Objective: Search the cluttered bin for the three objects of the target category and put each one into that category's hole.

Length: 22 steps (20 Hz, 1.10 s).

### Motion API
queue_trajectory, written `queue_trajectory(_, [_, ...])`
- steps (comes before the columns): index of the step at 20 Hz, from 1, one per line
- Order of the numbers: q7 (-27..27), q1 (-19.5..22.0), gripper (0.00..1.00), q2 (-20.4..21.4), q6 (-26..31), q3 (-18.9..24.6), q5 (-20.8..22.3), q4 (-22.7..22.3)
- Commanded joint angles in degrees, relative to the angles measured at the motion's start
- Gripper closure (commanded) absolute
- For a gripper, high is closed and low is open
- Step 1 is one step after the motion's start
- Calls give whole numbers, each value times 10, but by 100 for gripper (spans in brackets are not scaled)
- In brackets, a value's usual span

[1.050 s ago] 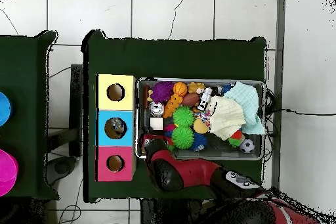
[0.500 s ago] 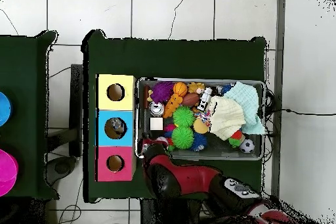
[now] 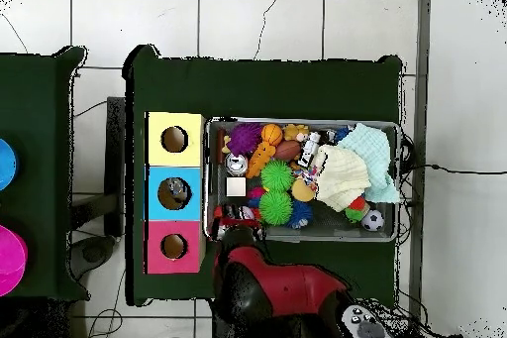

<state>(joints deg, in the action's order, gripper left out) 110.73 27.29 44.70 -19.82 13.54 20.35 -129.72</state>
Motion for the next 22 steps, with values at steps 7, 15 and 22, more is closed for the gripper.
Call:
queue_trajectory(7, [126,90,100,166,83,140,-13,-36])
queue_trajectory(15, [189,137,100,224,100,273,-84,-56])
queue_trajectory(22, [199,120,100,239,94,294,-148,-62])
